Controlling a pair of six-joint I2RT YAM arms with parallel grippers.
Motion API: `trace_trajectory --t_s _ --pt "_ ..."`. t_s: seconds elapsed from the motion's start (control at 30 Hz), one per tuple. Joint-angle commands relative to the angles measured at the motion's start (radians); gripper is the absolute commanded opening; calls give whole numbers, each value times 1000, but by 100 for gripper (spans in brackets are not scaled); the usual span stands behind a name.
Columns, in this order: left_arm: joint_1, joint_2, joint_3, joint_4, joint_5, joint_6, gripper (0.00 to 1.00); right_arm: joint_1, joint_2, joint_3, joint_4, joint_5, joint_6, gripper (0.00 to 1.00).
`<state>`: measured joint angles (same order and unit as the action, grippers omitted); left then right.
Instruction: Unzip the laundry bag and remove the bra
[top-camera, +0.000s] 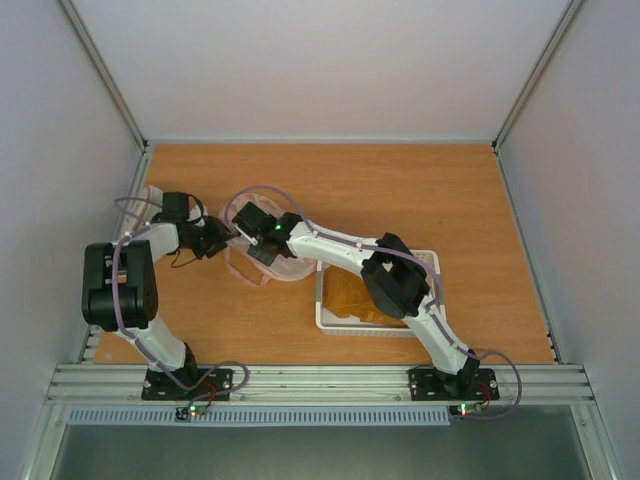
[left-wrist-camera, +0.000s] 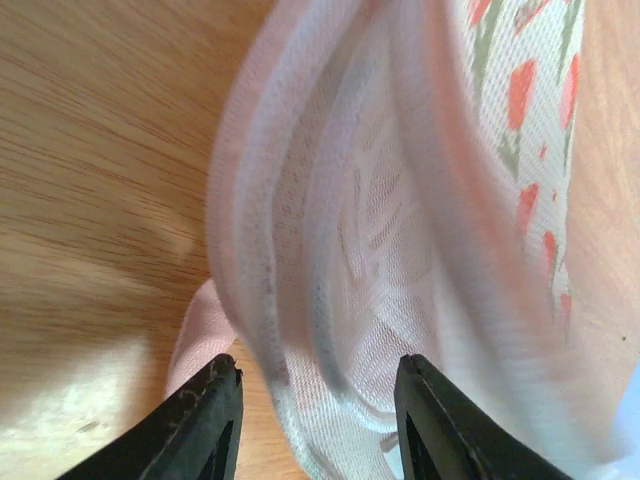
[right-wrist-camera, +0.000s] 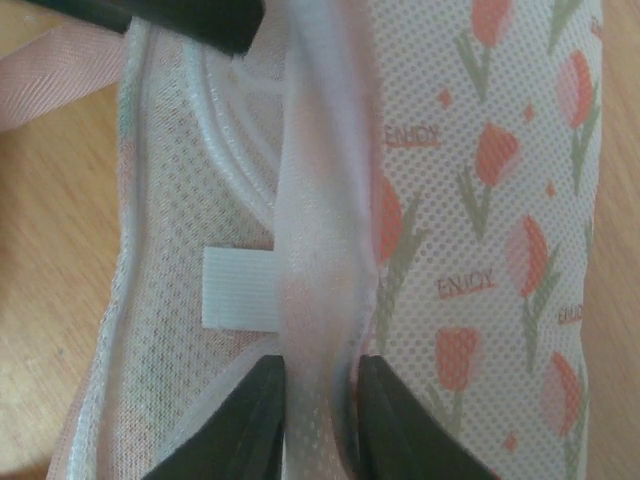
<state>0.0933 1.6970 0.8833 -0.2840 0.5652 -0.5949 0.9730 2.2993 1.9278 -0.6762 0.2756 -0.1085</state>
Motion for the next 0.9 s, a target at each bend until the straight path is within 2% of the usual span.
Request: trace_trajectory --t_s 0.0,0.1,0.2,0.4,0.5,0.63,0.7,0.8,0.87 --pt "34 -68 16 -12 -27 16 44 7 -6 1 17 -60 -14 30" --pt "56 -84 18 -34 -45 19 47 16 -46 -3 12 -150 -43 43" --pt "77 -93 19 -47 -53 23 49 32 -100 -10 4 -231 -87 52" --pt "84 -97 15 -44 -54 25 50 31 -229 -71 2 -564 -163 59" --pt "85 -100 14 -46 -55 27 50 12 -267 -100 22 -608 -153 60" --pt "91 -112 30 -66 -60 36 50 -65 -316 -161 107 -542 -26 60" --pt "100 -127 55 -98 -68 50 51 -101 -321 -178 143 -427 51 61" --pt "107 -150 108 -172 -88 91 51 -124 -285 -170 137 -167 166 62" --pt "108 -166 152 -212 -86 114 54 -122 -249 -150 112 -95 190 62"
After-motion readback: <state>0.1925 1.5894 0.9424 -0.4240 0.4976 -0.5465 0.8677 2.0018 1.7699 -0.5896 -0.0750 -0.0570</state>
